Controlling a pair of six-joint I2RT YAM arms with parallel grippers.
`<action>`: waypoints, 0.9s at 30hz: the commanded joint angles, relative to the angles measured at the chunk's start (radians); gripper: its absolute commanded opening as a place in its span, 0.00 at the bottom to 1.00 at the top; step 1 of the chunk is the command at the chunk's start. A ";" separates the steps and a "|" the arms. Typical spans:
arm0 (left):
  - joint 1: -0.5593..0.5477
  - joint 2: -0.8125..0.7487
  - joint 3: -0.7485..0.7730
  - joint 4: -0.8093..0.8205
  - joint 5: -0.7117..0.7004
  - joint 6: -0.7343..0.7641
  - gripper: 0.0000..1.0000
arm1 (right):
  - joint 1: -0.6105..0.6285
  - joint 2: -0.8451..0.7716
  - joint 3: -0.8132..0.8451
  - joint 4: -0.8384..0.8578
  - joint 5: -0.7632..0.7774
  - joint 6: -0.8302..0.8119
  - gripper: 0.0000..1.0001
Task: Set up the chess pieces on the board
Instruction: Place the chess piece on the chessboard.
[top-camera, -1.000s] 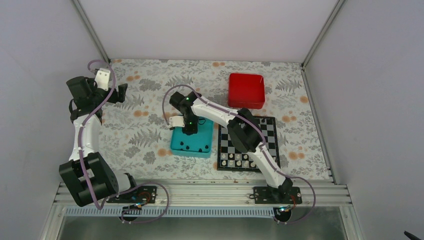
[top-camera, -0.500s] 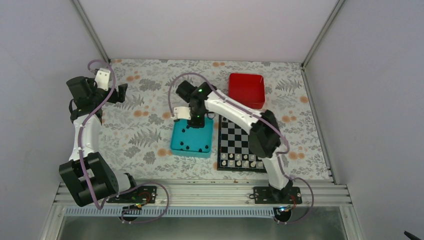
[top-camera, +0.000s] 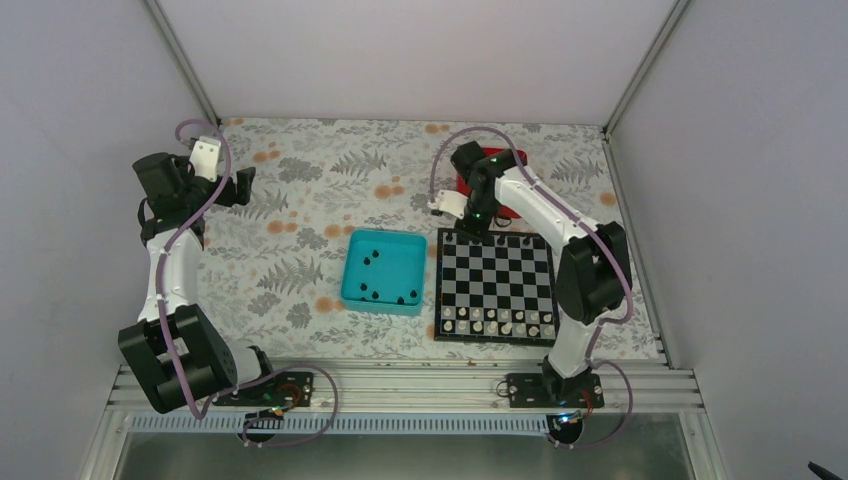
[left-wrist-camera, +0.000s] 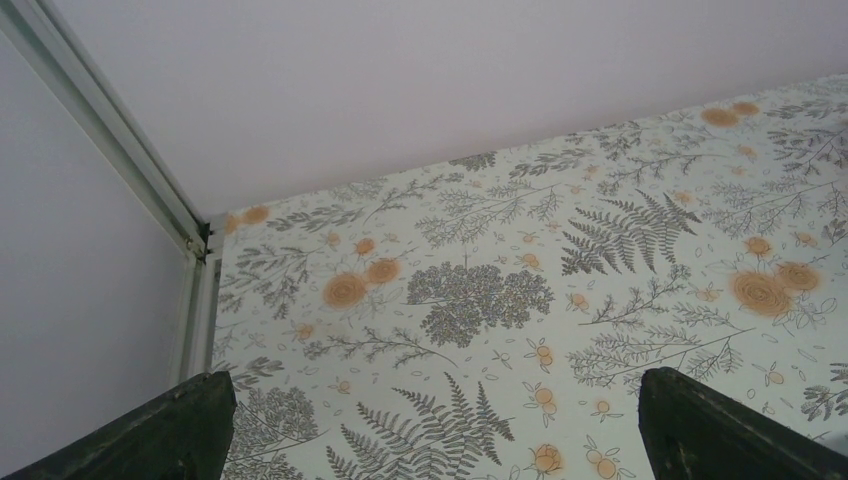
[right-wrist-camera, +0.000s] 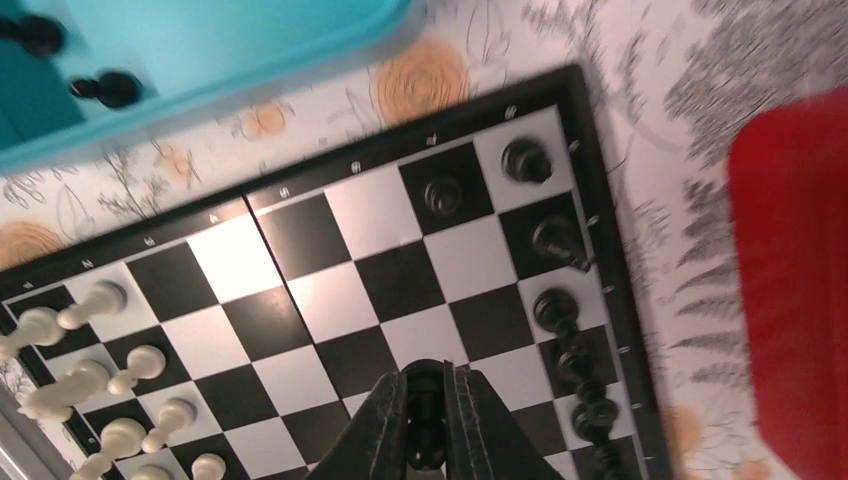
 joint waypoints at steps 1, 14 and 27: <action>0.009 -0.002 0.005 0.011 0.028 -0.005 1.00 | -0.033 -0.012 -0.105 0.081 -0.046 -0.008 0.11; 0.009 -0.004 0.003 0.009 0.021 -0.001 1.00 | -0.063 0.095 -0.154 0.205 -0.093 -0.015 0.13; 0.009 0.007 0.003 0.015 0.023 -0.002 1.00 | -0.077 0.151 -0.141 0.202 -0.068 -0.018 0.13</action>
